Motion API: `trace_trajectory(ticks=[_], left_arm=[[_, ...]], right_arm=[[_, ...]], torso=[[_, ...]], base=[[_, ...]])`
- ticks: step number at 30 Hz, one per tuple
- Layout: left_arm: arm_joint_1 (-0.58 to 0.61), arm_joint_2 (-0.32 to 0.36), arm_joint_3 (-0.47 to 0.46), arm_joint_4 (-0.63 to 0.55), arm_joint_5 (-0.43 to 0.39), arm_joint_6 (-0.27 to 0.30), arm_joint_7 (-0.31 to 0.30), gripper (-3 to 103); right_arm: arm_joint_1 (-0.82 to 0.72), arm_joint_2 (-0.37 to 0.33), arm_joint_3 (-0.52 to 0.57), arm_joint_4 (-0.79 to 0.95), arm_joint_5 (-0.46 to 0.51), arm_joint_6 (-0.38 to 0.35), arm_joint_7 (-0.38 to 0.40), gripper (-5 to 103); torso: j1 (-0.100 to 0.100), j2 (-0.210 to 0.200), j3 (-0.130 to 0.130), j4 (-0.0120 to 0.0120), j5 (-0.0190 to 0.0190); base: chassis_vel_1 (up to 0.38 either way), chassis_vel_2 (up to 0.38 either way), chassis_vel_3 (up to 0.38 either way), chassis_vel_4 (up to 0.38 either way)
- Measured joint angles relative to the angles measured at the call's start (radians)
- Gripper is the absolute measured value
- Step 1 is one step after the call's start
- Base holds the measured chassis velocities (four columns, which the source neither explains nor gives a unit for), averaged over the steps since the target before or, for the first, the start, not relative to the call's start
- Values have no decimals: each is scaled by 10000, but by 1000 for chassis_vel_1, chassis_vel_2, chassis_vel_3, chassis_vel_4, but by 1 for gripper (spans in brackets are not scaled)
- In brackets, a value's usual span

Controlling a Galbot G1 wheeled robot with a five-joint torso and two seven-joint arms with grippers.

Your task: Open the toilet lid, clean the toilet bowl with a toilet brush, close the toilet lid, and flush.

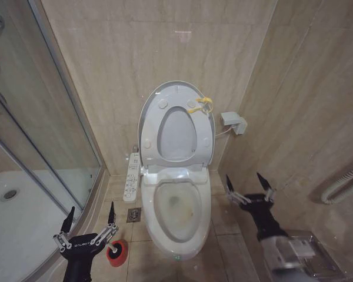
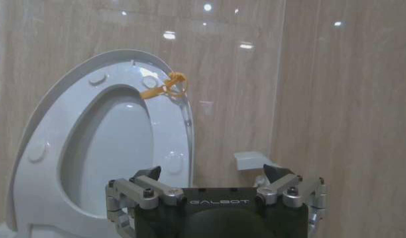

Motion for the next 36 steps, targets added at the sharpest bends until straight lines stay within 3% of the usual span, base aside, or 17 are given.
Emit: trace_trajectory(ticks=[3,16,36], left_arm=[[0,0,0,0,0,0,0,100],[0,0,0,0,-1,0,0,100],[0,0,0,0,0,0,0,100]], right_arm=[[-247,200,214,-7,-262,294,-119,100],[-762,877,286,353,255,186,-230,100],[-1017,1162,223,536,79,397,-296,100]], torso=[[0,0,0,2,1],[0,-1,1,2,1],[2,-1,1,2,1]], base=[[0,0,0,0],[0,0,0,0],[0,0,0,0]])
